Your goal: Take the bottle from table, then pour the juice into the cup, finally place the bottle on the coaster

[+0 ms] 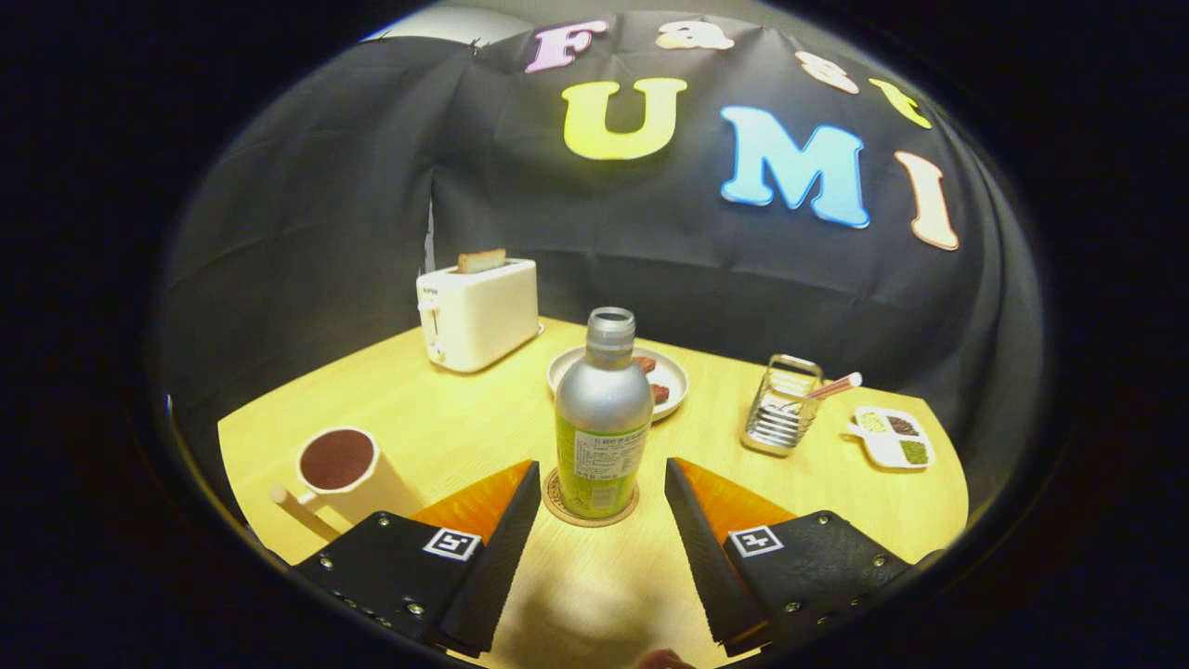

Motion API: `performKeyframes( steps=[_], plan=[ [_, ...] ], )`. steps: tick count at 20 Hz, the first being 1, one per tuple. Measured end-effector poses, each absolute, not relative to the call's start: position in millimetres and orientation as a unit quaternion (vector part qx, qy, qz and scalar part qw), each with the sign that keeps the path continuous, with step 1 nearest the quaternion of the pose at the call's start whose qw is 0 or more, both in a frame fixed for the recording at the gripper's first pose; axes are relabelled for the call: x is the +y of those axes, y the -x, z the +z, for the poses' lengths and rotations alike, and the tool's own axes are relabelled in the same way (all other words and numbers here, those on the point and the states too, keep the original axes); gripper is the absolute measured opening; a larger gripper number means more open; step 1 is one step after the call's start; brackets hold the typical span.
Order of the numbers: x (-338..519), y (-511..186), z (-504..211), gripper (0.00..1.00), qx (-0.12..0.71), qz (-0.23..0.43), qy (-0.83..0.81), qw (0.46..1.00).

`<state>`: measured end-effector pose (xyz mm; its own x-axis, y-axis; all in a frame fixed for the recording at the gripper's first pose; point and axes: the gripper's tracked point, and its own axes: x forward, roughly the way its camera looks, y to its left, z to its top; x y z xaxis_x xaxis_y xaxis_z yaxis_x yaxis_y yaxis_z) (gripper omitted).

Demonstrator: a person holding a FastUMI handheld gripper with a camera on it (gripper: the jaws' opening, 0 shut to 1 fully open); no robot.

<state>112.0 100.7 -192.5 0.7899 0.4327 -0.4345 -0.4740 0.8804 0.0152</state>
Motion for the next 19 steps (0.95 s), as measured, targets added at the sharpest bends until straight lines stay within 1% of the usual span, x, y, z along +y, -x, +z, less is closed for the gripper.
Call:
performKeyframes(
  steps=[11,13,19],
  plan=[
    [39.9,-46.0,-40.6,0.82,0.074,0.126,-0.019,0.989],
    [29.5,-34.5,-25.1,0.82,0.056,0.1,-0.025,0.993],
    [25.4,-15.7,-7.5,0.82,0.032,0.082,-0.019,0.996]
  ],
)
